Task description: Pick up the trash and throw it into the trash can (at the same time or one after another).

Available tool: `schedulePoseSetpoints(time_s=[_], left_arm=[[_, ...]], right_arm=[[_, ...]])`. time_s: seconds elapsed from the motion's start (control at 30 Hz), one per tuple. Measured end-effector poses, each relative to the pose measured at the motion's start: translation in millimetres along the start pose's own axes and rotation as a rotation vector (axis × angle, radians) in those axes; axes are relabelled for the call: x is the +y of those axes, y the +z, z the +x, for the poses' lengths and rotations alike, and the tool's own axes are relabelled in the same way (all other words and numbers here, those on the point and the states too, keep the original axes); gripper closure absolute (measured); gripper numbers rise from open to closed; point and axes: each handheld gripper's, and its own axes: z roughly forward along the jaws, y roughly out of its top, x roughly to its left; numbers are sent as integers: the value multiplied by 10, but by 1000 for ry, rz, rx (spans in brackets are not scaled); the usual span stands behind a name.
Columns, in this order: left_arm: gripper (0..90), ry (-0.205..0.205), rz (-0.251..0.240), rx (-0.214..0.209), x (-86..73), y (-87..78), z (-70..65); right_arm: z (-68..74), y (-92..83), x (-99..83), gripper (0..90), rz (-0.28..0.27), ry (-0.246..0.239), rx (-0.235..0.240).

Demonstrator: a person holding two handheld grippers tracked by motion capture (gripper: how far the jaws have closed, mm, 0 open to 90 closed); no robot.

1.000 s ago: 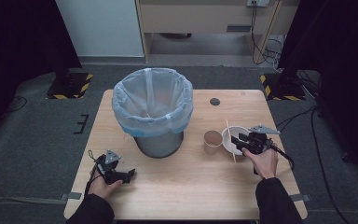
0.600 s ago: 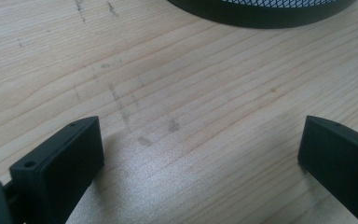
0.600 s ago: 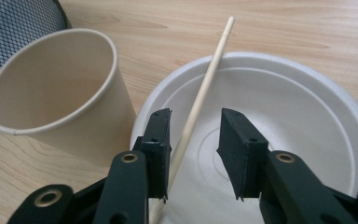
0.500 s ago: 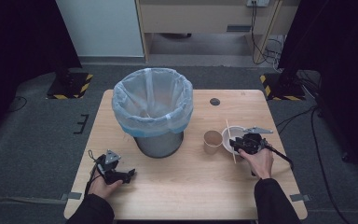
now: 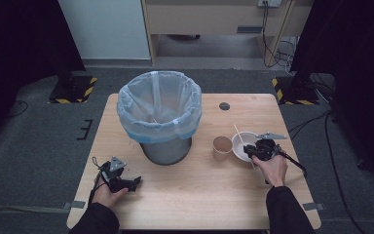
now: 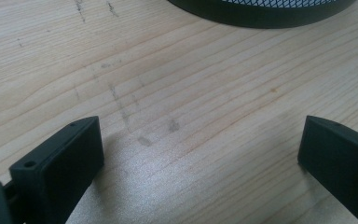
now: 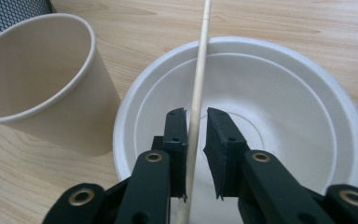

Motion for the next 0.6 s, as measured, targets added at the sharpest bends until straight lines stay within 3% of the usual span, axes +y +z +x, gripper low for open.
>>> schedulePoseSetpoints(time_s=[0.33,0.6], left_arm=[[0,0,-1,0,0,0,0],[0,0,-1,0,0,0,0]], right_arm=[[-11,-10,2,856,17,-7,-5],[-42,-86,46,857,-24,15,3]])
